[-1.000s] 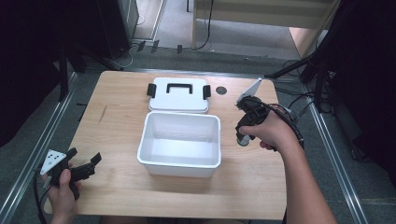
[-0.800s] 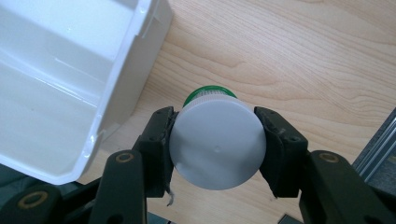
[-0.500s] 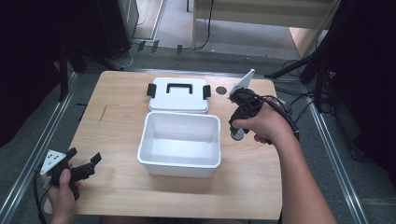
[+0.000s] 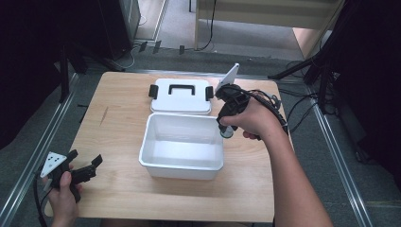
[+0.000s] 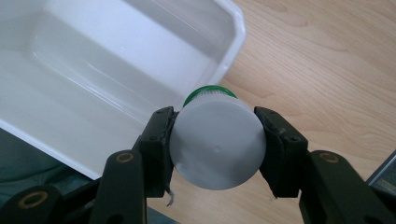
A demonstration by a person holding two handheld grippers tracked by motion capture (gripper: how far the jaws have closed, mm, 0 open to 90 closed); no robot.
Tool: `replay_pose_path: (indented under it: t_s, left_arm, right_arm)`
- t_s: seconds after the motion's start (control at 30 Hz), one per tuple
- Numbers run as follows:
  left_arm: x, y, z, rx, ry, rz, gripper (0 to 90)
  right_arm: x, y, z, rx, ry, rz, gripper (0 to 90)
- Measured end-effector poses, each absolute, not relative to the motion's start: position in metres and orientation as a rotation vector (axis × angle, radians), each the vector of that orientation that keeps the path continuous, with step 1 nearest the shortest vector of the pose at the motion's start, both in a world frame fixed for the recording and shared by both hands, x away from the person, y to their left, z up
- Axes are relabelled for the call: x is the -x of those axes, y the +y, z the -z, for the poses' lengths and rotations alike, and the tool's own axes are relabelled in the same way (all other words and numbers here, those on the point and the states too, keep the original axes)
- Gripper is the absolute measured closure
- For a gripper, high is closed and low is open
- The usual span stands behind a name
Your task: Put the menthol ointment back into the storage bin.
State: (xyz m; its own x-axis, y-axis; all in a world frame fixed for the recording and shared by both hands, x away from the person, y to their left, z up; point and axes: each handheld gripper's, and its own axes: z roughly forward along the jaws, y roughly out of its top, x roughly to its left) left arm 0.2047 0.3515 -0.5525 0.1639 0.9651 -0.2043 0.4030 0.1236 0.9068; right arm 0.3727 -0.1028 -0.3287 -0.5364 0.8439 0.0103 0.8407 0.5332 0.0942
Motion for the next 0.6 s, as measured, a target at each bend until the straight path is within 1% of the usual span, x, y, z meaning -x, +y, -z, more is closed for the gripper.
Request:
replay_pose_path:
  t_s: [0.2,0.33,0.6]
  left_arm:
    - [-0.204,0.351,0.553,-1.448,1.402,-0.713,0.2]
    - [-0.205,0.351,0.553,-1.451,1.402,-0.712,0.2]
    - [-0.205,0.352,0.553,-1.447,1.402,-0.705,0.2]
  right_arm:
    - [-0.370,-0.082,0.326,-1.448,2.745,-0.156,51.8]
    - [-0.365,-0.067,0.330,-1.393,2.780,-0.145,51.8]
    - [-0.364,-0.051,0.343,-1.361,2.814,-0.156,51.8]
